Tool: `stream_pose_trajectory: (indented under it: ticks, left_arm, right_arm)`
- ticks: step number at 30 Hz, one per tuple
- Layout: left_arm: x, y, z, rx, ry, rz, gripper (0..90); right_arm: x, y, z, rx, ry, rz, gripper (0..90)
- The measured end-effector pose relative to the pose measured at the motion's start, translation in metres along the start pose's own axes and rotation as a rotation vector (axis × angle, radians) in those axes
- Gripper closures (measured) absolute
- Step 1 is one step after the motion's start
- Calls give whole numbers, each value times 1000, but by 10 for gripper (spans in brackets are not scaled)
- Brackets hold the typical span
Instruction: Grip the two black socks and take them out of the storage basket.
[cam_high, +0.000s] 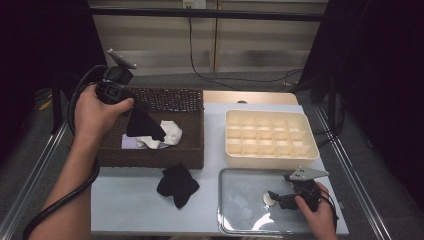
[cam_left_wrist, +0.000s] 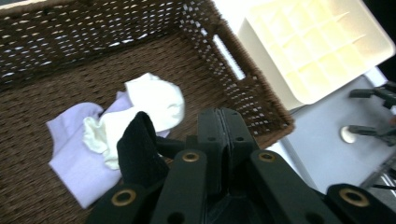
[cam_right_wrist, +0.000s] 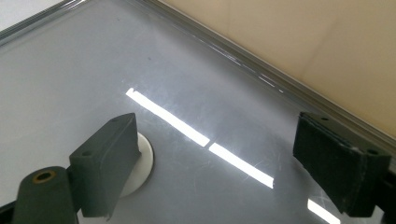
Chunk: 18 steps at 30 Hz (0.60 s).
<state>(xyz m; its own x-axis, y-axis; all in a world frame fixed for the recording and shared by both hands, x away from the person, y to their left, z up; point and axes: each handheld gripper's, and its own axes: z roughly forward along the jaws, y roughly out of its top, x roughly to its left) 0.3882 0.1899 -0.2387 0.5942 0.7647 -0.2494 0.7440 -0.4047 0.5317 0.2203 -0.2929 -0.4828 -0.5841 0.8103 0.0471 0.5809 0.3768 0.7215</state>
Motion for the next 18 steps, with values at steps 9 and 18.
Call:
stream_pose_trajectory:
  ticks: [9, 18]
  left_arm:
    - [-28, -2, -8, 5, -42, 54, 878]
    - [-50, -11, -12, 18, -84, 114, 878]
  right_arm:
    - [0, 0, 0, 0, 1, -4, 134]
    - [0, 0, 0, 1, 1, -4, 134]
